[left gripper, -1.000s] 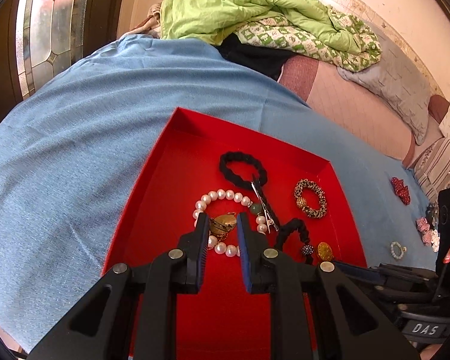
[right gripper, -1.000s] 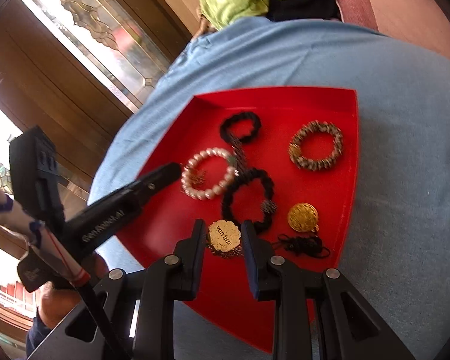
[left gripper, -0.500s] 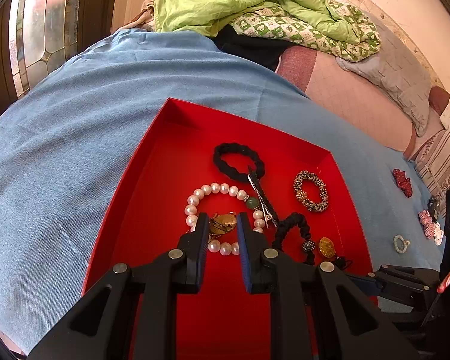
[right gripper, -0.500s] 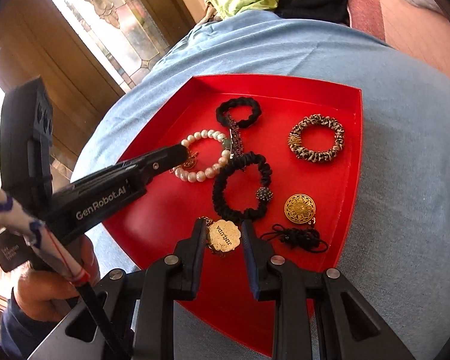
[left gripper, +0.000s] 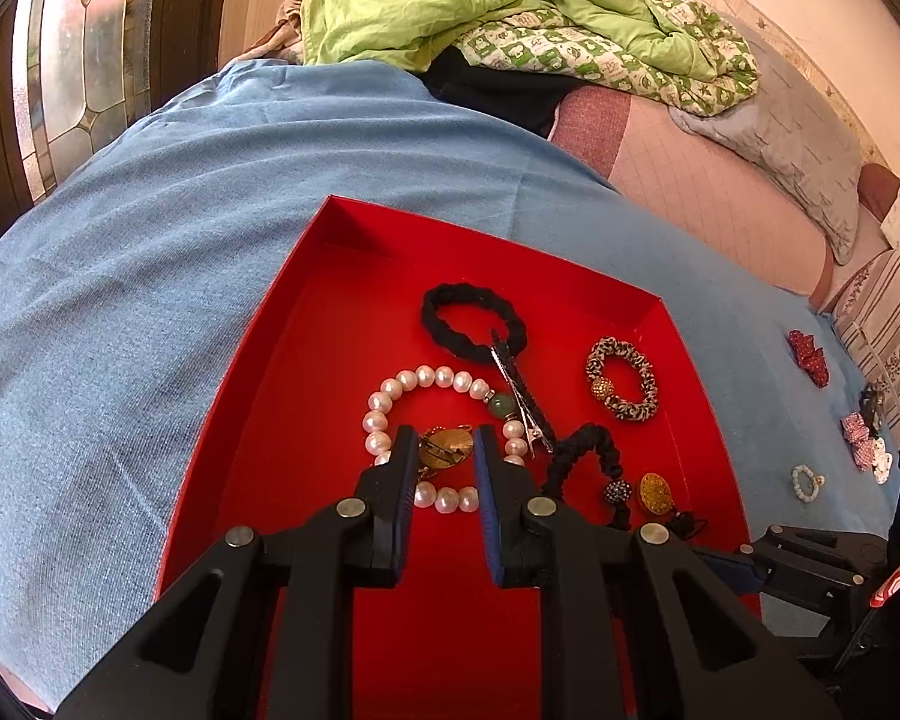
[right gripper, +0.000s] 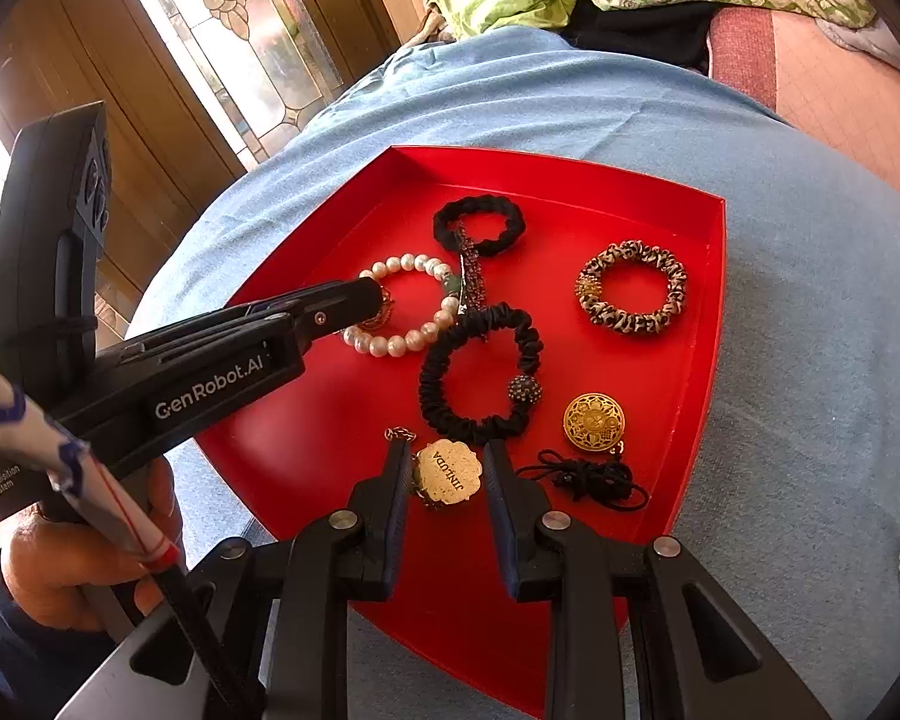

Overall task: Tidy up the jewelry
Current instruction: 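Lower both tools into the red tray and open them to drop the charms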

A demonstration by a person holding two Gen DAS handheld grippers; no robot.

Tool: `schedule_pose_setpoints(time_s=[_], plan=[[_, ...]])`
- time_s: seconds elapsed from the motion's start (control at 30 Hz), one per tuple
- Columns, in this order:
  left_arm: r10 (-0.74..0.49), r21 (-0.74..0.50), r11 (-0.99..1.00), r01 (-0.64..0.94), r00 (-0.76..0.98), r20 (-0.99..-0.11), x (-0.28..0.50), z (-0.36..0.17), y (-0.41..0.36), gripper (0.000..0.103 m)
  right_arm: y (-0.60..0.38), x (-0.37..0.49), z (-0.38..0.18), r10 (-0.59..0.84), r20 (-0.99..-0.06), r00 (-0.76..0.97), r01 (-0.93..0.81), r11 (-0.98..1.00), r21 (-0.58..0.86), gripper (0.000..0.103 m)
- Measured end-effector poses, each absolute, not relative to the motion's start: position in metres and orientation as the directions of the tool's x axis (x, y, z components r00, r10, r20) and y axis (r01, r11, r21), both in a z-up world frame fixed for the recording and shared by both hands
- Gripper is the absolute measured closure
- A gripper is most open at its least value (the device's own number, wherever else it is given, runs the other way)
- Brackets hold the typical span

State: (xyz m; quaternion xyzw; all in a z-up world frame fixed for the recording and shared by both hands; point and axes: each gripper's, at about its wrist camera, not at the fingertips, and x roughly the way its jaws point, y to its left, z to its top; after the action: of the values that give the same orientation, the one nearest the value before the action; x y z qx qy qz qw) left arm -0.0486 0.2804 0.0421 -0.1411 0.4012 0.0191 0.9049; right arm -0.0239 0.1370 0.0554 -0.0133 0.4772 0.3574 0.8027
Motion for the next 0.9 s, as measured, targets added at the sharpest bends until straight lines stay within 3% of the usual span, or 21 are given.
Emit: schedule_pose_setpoints(time_s=[0.9], plan=[[-0.069,-0.234,0.96,-0.155,0.678,-0.732,-0.0465,0.0423,0.2821,0.085,0.1346,-0.0269,0.0583,0.566,-0.769,0.295,-0.591,0.741,0.319,0.076]])
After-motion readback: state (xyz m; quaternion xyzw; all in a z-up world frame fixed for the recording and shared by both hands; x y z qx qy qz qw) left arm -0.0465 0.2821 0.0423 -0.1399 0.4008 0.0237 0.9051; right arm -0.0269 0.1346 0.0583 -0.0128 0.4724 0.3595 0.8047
